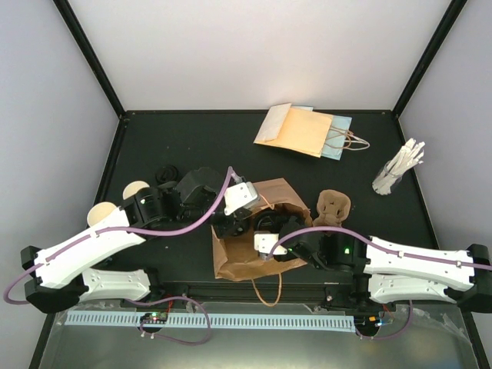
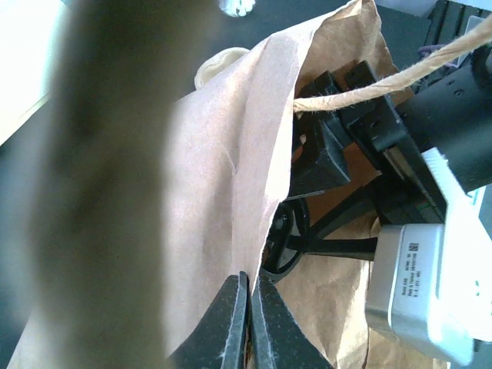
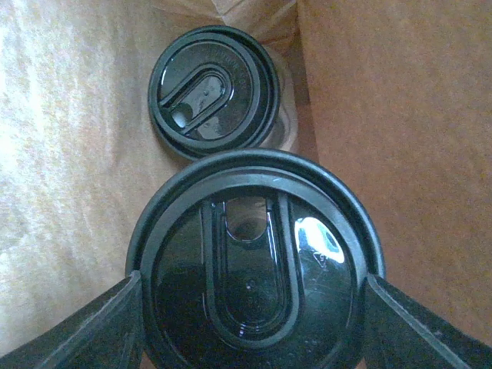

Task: Pack the takeout coffee

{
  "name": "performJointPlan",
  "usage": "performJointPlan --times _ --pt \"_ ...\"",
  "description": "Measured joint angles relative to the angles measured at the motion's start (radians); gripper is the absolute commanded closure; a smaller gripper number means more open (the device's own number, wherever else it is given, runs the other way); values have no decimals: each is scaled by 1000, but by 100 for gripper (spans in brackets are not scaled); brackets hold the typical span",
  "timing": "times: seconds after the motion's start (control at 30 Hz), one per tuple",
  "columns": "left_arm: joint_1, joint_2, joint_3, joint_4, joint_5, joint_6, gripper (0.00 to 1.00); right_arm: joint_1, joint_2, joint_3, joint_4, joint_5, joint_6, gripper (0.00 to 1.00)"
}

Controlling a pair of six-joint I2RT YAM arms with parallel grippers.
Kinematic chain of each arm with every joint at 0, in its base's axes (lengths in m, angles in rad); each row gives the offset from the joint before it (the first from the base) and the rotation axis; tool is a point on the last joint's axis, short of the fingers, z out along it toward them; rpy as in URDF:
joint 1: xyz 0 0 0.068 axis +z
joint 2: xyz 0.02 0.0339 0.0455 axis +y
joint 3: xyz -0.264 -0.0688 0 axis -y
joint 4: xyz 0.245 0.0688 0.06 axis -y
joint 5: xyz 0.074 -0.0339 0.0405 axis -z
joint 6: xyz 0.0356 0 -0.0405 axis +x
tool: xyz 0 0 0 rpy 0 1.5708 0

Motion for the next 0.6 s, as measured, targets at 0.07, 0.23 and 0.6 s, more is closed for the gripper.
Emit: performJointPlan --times 0.07,0.23,0.6 --pt "-4 -6 0 0 0 -6 98 0 0 -17 27 8 -11 59" --pt "-14 -24 0 2 0 -21 98 0 5 -61 79 31 -40 59" --pt "-31 -56 0 -1 18 -41 99 0 17 -93 131 75 -76 59"
